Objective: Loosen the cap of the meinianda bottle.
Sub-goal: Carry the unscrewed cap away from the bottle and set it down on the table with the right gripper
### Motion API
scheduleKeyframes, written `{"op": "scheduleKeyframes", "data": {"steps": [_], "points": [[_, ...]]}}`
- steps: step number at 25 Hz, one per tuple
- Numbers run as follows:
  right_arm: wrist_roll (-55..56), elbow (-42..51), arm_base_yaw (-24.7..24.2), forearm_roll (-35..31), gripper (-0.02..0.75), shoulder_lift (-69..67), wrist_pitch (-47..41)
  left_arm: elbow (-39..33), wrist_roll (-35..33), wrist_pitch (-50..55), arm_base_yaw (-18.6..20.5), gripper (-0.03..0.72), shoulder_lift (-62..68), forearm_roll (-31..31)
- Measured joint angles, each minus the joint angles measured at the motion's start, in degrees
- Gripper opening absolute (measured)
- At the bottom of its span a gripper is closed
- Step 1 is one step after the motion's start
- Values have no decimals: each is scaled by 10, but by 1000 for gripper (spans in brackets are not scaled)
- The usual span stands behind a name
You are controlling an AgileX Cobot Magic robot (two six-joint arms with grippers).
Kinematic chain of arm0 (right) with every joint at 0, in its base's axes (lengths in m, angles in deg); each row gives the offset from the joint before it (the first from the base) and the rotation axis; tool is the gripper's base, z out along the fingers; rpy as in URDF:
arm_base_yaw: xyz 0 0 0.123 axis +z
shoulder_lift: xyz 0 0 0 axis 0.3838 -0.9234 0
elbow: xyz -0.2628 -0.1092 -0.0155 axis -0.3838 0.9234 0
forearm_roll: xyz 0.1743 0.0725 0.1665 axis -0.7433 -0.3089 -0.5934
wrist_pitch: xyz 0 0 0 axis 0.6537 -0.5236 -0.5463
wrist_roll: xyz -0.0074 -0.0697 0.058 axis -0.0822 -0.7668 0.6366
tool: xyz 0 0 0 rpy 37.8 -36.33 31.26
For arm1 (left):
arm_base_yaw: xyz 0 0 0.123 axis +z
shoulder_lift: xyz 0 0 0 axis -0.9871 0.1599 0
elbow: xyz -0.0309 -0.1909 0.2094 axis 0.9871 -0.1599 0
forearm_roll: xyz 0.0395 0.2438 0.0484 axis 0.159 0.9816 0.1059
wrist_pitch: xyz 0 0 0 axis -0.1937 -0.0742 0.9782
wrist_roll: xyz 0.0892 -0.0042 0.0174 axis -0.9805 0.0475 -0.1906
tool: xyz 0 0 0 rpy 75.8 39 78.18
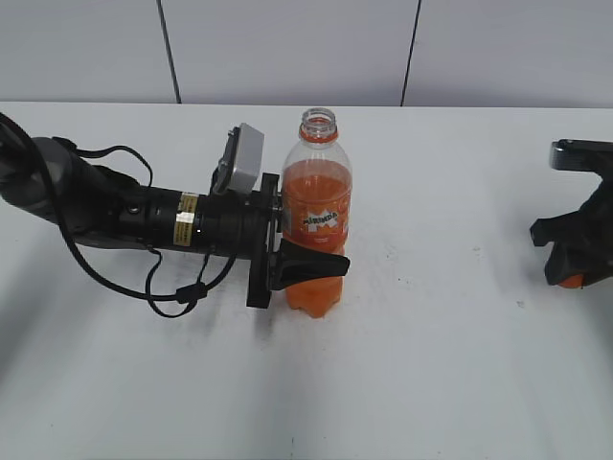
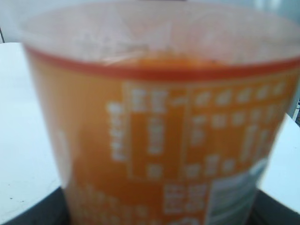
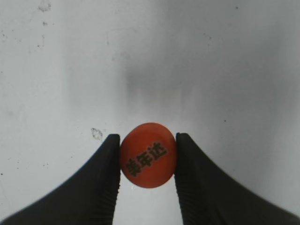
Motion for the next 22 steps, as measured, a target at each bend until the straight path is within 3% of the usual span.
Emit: {"op": "scheduleKeyframes", "data": {"steps": [19,22], "points": [[-6,-1,0,2,272,-38,45,0,0,0,0,415,0,0],[-6,-1,0,2,313,-38,46,0,0,0,0,415,0,0]]}}
